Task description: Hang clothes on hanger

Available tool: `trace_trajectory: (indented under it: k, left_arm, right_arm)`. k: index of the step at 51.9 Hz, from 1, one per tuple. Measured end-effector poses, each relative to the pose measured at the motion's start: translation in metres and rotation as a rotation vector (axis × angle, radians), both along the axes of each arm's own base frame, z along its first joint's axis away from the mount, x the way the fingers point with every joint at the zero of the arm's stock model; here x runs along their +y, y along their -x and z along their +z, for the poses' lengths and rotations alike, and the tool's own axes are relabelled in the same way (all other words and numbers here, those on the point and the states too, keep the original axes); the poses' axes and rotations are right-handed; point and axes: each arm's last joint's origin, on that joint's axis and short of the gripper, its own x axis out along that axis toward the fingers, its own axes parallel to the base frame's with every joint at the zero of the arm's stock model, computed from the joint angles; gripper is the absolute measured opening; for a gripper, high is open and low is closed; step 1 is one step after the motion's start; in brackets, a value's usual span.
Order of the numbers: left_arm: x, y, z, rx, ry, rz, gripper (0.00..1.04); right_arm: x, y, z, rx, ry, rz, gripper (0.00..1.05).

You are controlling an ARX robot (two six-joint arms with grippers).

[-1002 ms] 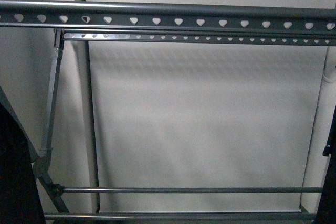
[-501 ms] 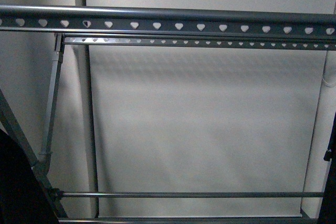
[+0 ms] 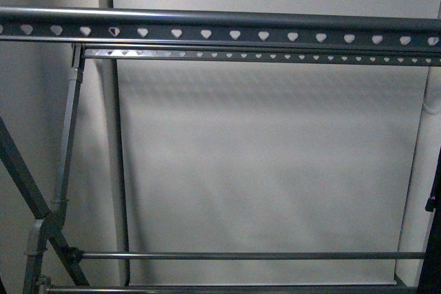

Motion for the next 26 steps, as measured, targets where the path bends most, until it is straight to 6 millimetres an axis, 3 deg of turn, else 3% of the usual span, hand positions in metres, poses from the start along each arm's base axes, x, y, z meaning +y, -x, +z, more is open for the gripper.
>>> trace_trajectory:
  k: [7,18,21,26]
  left_arm:
    - [0.003,-0.009,0.001,0.014,-0.009,0.045,0.83]
    - [0.003,-0.01,0.001,0.042,0.028,0.017,0.35]
    - [0.002,-0.007,0.0,0.044,0.04,-0.011,0.26]
    - [-0.009,0.014,-0.005,0.059,0.089,-0.12,0.07]
  right_arm:
    - [0.0,0.0,0.0,0.0,0.0,0.0,0.97]
    - [0.0,0.0,0.0,0.0,0.0,0.0,0.97]
    - [0.0,0.0,0.0,0.0,0.0,0.0,0.97]
    - [0.0,0.0,0.0,0.0,0.0,0.0,0.97]
